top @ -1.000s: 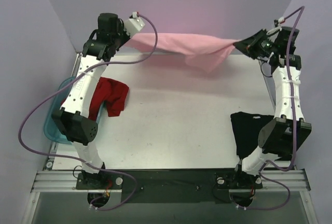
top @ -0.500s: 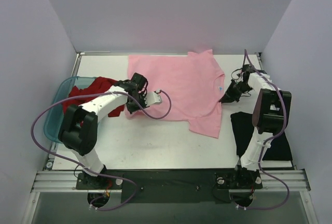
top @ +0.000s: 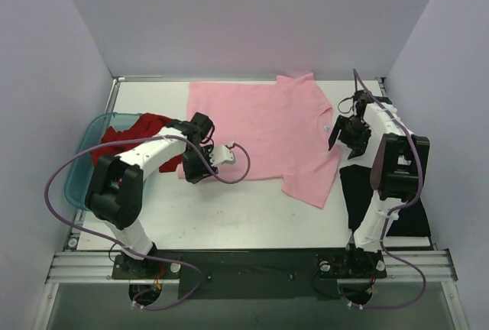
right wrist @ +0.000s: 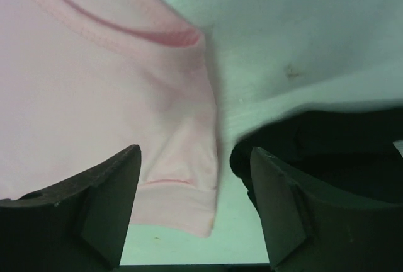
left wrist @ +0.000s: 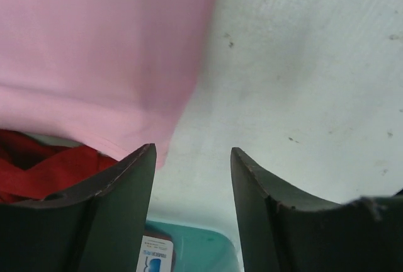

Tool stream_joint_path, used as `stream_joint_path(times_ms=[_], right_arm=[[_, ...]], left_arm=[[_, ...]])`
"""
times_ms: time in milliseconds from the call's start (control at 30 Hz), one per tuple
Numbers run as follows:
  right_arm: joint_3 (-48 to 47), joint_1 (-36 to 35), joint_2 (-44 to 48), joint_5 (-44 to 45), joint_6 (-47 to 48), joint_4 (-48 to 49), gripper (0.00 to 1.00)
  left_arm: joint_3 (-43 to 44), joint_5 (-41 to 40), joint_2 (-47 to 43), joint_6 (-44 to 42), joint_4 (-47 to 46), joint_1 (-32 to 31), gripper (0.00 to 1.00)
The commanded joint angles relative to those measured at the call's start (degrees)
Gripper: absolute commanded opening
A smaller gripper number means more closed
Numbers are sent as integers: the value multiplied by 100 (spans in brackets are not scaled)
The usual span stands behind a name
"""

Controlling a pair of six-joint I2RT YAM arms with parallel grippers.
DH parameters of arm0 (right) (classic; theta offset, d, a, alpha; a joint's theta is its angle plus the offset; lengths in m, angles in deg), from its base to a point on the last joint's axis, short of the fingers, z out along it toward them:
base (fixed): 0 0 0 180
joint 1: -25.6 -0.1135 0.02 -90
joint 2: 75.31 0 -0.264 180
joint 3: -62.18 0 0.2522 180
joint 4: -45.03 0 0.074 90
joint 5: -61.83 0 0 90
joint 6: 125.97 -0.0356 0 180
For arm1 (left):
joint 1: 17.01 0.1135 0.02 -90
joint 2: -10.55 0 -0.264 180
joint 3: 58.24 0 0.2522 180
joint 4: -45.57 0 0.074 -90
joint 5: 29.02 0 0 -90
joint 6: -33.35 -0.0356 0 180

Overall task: Fold and stack the t-shirts
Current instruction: Flatten out the tshirt, then grap the side of the flattened tshirt closest away from the robot with both arms

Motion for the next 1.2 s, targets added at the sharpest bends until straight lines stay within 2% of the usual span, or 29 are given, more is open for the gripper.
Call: stream_joint_path(times_ms=[0, 100, 233, 333, 467, 600, 633, 767, 833, 867, 900, 933, 967, 1033, 1067, 1100, 1167], right_arm=[[212, -596, 1021, 1488, 60, -735, 67], [887, -668, 1618, 1719, -475, -877, 65], [1811, -1115, 2164, 1447, -907, -771, 63], [2190, -1546, 2157, 923, -1188, -640, 62], [2885, -1626, 2174, 603, -1654, -227, 61], [3403, -1661, 2253, 542, -1805, 229, 55], [3561, -1652, 2149, 246, -1778, 422, 54], [3764, -1626, 1665, -205, -1646, 608, 40], [3896, -1538, 1682, -205, -1690, 679, 27], [3992, -1407, 1778, -214, -1733, 714, 16], [4045, -1328, 1831, -292, -1743, 793, 11], [4124, -1118, 1997, -337, -1769, 846, 1], [4160, -1011, 2094, -424, -1760, 863, 0], [4195, -721, 2428, -556, -1734, 768, 0], [4117, -468, 2707, -566, -1682, 697, 0], [4046, -422, 2841, -548, -1646, 436, 0], [3713, -386, 3210, -531, -1489, -93, 0]], left_arm=[[328, 500, -465, -271, 804, 267, 61], [49, 334, -641, -332, 700, 636, 61], [-654, -8, -834, -464, -432, 989, 59], [-805, -1, -887, -106, -1477, 1006, 54], [-893, 736, -817, -656, -1375, 1024, 53], [-1165, 1009, -773, -1157, -1279, 1024, 56], [-1244, 1062, -747, -1176, -1322, 1024, 56], [-1263, 1133, -484, -1211, -1560, 1006, 57], [-1271, 1081, -404, -1255, -1665, 1006, 57], [-1280, 1054, -378, -1264, -1683, 1006, 57], [-1297, 1054, -334, -1273, -1787, 997, 57], [-1358, 1002, -316, -1264, -1849, 997, 56], [-1411, 967, -281, -1221, -2015, 997, 54], [-1464, 748, -254, -1124, -2140, 971, 33], [-1386, 720, -263, -1106, -2062, 954, 9], [-1325, 720, -324, -1071, -1713, 945, 0], [-983, 860, -508, -1010, -1037, 953, 0]])
